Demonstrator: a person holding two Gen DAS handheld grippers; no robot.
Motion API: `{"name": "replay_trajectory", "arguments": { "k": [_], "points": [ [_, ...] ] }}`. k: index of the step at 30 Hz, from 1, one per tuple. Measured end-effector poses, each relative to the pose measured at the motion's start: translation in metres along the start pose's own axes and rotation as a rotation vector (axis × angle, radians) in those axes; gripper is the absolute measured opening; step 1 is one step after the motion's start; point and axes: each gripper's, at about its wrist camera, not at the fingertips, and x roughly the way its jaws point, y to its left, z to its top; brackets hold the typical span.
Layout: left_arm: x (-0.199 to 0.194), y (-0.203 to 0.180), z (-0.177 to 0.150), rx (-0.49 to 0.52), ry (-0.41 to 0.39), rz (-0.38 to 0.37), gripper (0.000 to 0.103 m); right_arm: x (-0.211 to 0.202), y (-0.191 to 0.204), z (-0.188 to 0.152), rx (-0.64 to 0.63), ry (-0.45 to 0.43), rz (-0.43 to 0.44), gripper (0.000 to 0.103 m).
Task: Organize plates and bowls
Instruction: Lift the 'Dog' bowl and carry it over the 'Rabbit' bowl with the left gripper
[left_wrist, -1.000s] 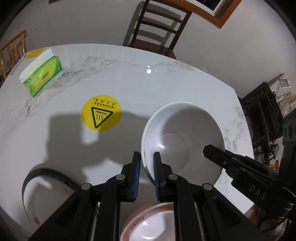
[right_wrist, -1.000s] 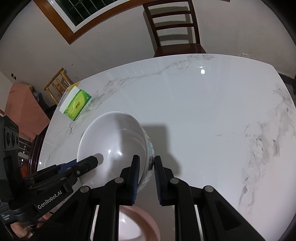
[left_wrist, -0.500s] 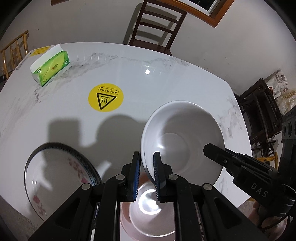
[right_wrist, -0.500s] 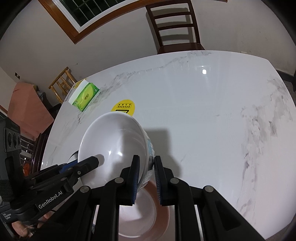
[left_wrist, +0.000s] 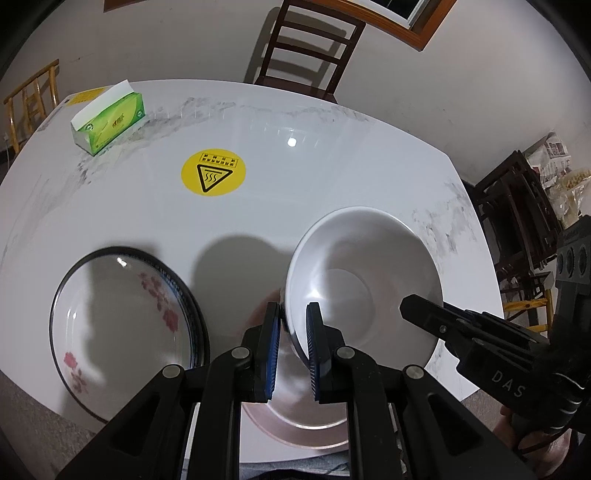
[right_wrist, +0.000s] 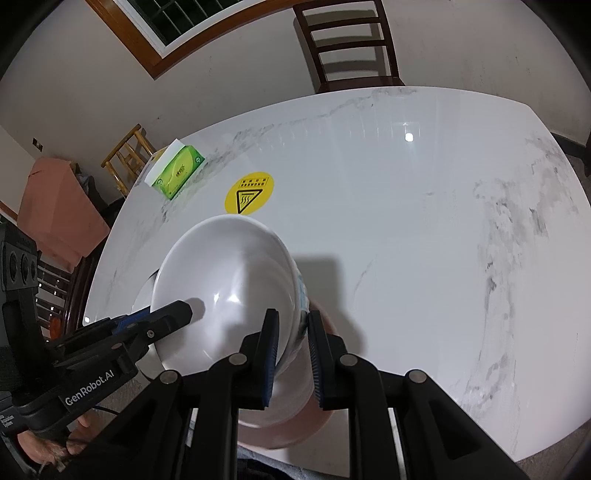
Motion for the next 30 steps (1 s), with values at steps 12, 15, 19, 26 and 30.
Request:
{"name": "replay_trajectory", "arguments": {
  "k": [12,15,19,26,30],
  "points": [
    [-0.005,0.004,-0.023,-0.009,0.01,-0.001,0.011,0.002,0.003,-0.026,0.011,0.019,0.002,0.016],
    [-0.004,0.006,-0.028,-0.012,0.016,-0.002,0.011,0.003,0.003,-0.031,0.013,0.026,0.0,0.016],
    [-0.003,0.007,-0.033,-0.013,0.023,-0.001,0.011,0.007,0.003,-0.037,0.022,0.038,-0.001,0.016],
    [0.003,0.009,-0.039,-0.019,0.041,-0.001,0.011,0.015,0.002,-0.04,0.03,0.058,-0.004,0.016],
    [0.007,0.01,-0.04,-0.019,0.054,0.005,0.011,0.02,0.001,-0.041,0.033,0.068,-0.006,0.016]
  ]
}}
